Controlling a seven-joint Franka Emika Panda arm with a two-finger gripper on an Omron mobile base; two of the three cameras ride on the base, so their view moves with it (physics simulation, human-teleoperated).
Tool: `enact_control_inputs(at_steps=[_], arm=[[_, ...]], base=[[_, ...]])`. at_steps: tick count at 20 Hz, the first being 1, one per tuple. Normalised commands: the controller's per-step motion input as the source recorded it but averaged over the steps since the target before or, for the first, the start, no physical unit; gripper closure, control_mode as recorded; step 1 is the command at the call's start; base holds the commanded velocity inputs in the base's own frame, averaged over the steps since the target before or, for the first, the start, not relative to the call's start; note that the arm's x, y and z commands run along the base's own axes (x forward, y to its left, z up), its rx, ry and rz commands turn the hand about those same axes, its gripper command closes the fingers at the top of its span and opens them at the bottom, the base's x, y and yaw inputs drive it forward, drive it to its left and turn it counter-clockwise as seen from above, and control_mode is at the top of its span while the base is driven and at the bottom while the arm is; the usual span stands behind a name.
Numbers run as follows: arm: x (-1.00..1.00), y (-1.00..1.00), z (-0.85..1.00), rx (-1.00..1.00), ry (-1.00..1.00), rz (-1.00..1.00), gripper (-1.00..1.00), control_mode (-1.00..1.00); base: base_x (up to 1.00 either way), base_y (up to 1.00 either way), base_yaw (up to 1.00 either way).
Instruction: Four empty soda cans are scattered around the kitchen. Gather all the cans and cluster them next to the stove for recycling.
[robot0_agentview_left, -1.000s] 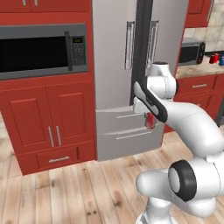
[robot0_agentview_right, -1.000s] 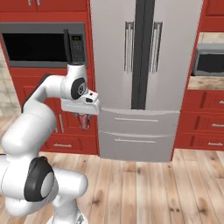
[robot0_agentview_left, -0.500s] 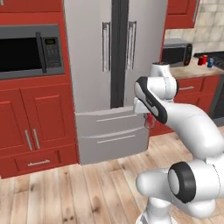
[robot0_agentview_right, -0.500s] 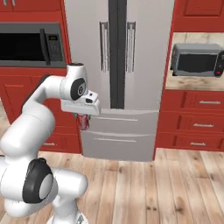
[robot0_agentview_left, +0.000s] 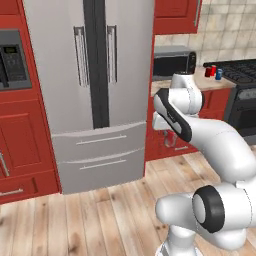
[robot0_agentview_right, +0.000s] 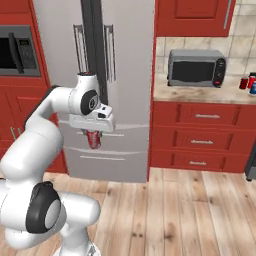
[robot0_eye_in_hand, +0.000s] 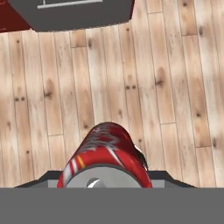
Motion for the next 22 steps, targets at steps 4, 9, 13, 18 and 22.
enact_control_inputs(at_steps=[4, 9, 13, 18, 22], arm=[[0.0, 0.0, 0.0, 0.0, 0.0, 0.0, 1.0, 1.0], [0.0, 0.0, 0.0, 0.0, 0.0, 0.0, 1.0, 1.0], [0.0, 0.0, 0.0, 0.0, 0.0, 0.0, 1.0, 1.0], [0.0, 0.0, 0.0, 0.0, 0.0, 0.0, 1.0, 1.0], [0.0, 0.0, 0.0, 0.0, 0.0, 0.0, 1.0, 1.0]], base=[[0.15, -0.81, 0.0], [0.06, -0.73, 0.0], [0.27, -0.64, 0.0], [0.39, -0.62, 0.0], [0.42, -0.62, 0.0]])
